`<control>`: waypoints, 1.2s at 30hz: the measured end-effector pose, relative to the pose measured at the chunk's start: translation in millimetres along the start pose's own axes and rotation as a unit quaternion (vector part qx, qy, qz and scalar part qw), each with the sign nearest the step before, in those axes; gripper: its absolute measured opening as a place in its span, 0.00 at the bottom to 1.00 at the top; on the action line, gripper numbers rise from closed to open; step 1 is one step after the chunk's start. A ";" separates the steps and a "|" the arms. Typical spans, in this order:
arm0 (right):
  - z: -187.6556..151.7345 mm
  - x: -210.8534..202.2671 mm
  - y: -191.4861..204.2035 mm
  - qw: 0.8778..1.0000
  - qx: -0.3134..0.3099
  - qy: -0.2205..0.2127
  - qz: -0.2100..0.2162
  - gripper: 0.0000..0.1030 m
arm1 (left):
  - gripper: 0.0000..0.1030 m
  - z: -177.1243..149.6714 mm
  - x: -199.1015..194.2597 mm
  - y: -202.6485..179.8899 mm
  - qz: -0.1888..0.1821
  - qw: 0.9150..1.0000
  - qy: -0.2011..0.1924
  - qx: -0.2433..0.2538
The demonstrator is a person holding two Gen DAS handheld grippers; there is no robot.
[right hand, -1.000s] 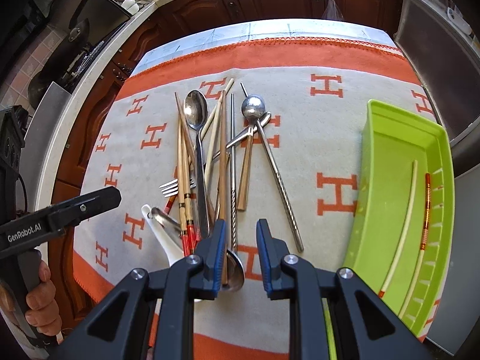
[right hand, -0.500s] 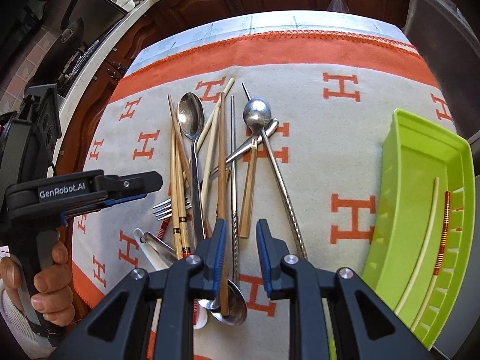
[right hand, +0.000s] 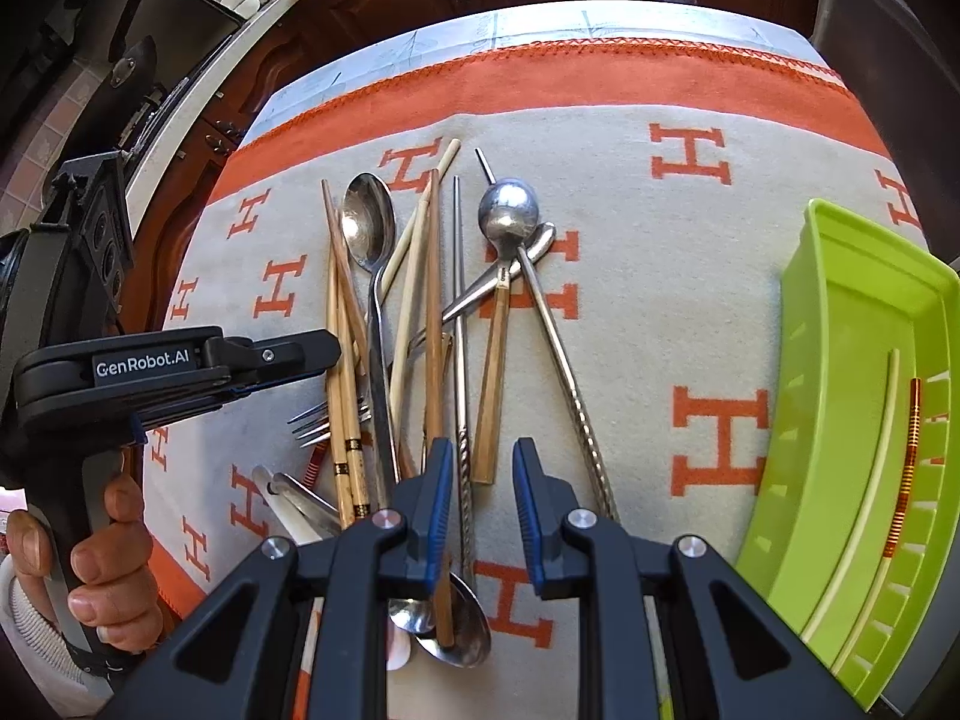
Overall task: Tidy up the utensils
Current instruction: 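Grasp a wooden chopstick from the pile with the left gripper while the right grasps another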
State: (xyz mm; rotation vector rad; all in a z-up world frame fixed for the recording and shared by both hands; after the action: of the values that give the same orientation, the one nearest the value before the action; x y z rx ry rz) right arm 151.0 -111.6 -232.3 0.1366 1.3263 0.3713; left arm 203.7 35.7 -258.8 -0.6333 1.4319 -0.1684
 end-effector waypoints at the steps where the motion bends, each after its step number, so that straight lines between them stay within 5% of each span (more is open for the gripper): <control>1: 0.6 0.5 2.1 1.000 -0.003 0.000 0.003 0.20 | 0.05 0.2 -0.5 0.6 -0.002 1.000 0.001 -0.001; 4: 3.0 1.9 8.3 1.000 -0.011 0.000 0.007 0.20 | 0.05 0.0 0.8 4.1 -0.008 1.000 0.008 -0.012; 8: 6.0 3.8 14.1 1.000 -0.017 0.001 0.010 0.20 | 0.21 -0.6 5.2 9.8 0.001 1.000 0.012 -0.020; 11: 6.7 6.2 17.0 1.000 -0.020 0.003 0.012 0.20 | 0.19 0.3 6.0 8.2 -0.002 1.000 0.006 -0.016; 13: 6.6 7.3 18.2 1.000 -0.021 0.005 0.013 0.20 | 0.06 -0.3 6.6 6.1 -0.015 1.000 0.007 -0.012; 34: 20.6 40.9 71.8 0.994 -0.095 0.032 0.048 0.19 | 0.04 2.3 -17.9 33.4 -0.026 0.998 -0.019 -0.045; 36: 21.7 45.8 71.9 0.994 -0.099 0.034 0.043 0.06 | 0.04 1.8 -18.7 35.1 -0.024 0.998 -0.019 -0.046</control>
State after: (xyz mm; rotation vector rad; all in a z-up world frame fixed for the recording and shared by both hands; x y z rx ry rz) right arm 167.4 -26.5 -247.1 0.0140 1.3455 0.5826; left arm 193.3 74.2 -260.2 -0.7429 1.3939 -0.1288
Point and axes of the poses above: each gripper's, at about its wrist camera, not at the fingertips, and x roughly the way its jaws point, y to its left, z to its top, the point moved 9 cm from there along x, roughly the way its jaws point, and after that the axes turned 5 degrees about -x, right-handed, at the moved point
